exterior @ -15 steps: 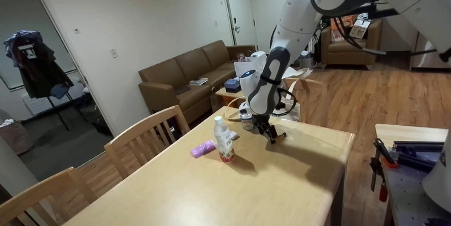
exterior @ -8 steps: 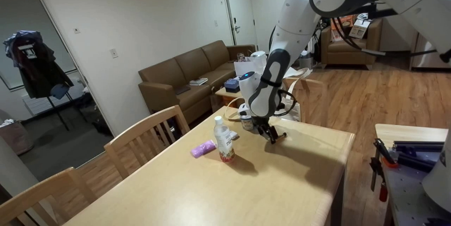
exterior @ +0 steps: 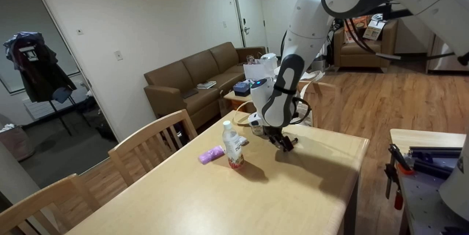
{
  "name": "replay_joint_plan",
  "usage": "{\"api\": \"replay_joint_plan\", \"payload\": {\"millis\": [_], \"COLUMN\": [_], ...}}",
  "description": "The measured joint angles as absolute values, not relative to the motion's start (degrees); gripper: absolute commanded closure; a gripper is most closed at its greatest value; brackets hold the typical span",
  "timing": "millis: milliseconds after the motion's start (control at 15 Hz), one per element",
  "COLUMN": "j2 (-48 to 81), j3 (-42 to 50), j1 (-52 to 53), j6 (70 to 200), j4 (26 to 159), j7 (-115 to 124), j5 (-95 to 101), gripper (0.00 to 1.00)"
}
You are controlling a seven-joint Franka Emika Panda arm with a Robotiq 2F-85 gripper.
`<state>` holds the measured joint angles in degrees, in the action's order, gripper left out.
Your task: Put the marker in the bag
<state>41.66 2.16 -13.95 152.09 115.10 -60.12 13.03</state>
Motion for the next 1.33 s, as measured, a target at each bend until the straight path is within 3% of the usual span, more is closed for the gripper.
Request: {"api": "replay_joint_plan", "payload": {"millis": [1333], "j2": [39.8], "j3": [0.7], "j1": [-19.7], "j6": [151.9], "j4": [118.3], "j7": [-57.0], "j5": [7.1], "gripper": [0.00]}}
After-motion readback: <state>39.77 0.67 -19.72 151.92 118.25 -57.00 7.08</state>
